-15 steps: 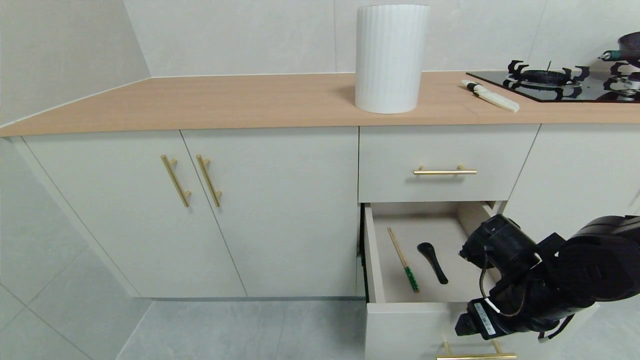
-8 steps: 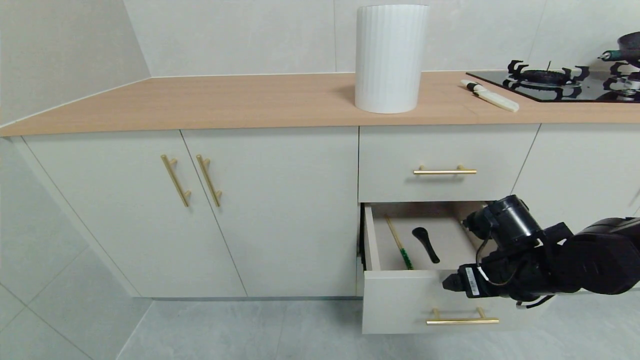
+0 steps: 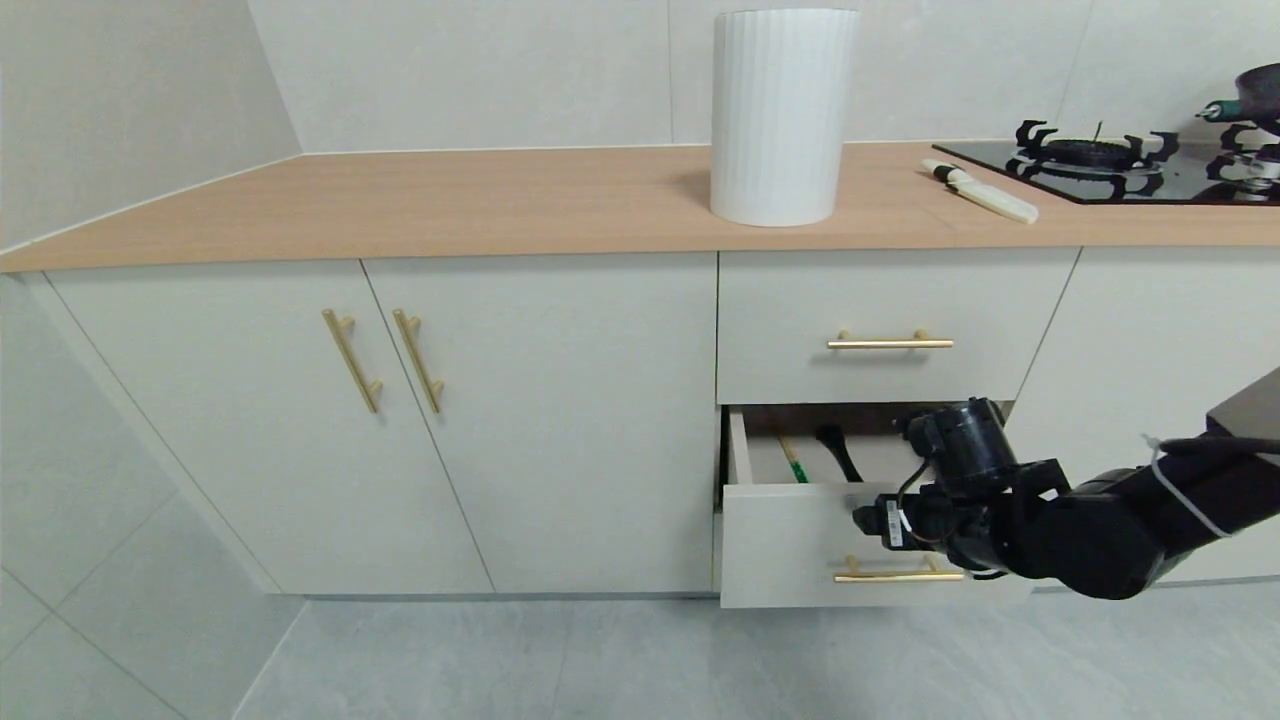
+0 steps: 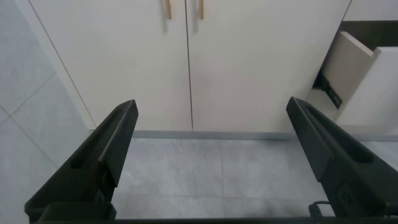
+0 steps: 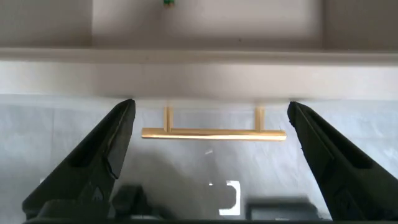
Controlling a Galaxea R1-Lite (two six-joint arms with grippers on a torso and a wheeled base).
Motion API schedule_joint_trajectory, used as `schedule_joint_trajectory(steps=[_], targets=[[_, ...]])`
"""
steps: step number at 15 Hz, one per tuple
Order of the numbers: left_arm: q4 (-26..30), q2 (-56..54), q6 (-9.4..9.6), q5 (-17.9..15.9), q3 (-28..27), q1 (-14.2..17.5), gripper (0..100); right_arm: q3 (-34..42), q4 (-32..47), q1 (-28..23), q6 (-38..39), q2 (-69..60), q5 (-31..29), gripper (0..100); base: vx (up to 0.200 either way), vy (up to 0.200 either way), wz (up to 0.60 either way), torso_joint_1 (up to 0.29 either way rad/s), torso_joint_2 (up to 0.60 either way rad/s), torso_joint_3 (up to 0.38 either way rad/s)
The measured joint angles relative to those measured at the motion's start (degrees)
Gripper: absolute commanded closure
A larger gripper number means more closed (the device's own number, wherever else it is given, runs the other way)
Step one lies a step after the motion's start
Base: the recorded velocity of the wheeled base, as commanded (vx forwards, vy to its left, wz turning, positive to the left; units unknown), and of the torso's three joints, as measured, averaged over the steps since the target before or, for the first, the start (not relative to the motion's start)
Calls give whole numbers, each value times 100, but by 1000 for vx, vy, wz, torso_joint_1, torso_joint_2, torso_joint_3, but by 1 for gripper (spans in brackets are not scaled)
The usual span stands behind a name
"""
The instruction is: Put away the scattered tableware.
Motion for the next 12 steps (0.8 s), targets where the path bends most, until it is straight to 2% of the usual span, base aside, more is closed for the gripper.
schedule_joint_trajectory(steps=[4, 8, 12], targets=[[0, 0, 2, 1, 0, 0, 0, 11, -1840, -69, -11, 763, -573, 0, 0, 0, 0, 0, 0, 0], [0, 0, 0, 0, 0, 0, 0, 5, -3123, -321, -257, 1474, -688, 0, 0, 0, 0, 0, 0, 0], [0, 0, 0, 1, -2, 0, 0, -301, -4353, -485, -501, 2188, -1125, 0, 0, 0, 0, 0, 0, 0]])
